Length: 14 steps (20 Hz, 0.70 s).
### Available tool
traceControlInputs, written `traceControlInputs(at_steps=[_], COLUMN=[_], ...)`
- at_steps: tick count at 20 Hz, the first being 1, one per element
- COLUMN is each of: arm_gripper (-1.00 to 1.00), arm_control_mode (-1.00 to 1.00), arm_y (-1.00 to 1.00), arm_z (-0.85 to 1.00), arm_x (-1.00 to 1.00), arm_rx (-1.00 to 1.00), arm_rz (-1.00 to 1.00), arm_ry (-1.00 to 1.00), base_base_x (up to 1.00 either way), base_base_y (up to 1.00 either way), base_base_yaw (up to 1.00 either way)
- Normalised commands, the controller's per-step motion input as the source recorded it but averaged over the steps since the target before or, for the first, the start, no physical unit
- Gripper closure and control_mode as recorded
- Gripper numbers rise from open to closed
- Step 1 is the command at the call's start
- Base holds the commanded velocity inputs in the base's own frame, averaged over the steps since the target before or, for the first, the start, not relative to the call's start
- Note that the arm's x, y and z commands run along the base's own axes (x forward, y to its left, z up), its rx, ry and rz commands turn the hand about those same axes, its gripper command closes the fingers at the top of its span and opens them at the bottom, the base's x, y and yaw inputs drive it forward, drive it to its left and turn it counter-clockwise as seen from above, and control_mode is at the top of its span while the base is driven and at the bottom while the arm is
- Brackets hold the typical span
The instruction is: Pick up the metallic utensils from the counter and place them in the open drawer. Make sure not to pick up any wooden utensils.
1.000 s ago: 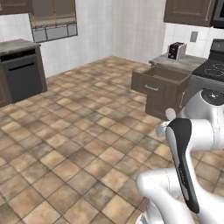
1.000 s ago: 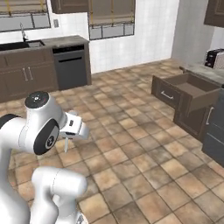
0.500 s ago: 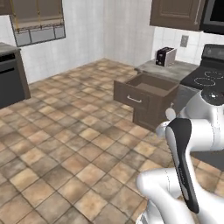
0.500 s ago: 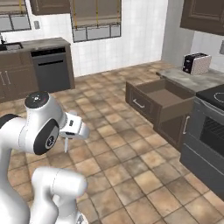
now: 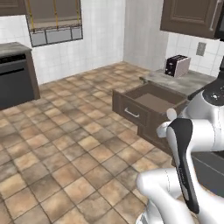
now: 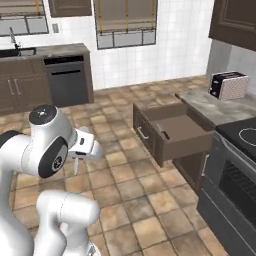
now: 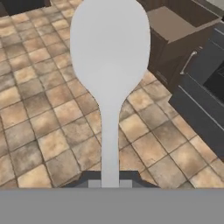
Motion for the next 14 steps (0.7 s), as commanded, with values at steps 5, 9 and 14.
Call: traceControlInputs(at_steps=[5,9,14], arm_gripper=[1.0,1.0,1.0], arm_control_mode=[1.0,1.0,1.0], arm_y=[0.0,0.0,0.0], arm_z=[0.0,0.0,0.0], arm_x=[0.0,0.0,0.0], arm_rx=[0.0,0.0,0.0], arm_rz=[0.0,0.0,0.0], arm_ry=[0.0,0.0,0.0], base_base_x=[0.91,0.84,0.9], base_base_y=[-1.0,-0.97,-0.61], base_base_yaw=[0.15,0.0,0.05])
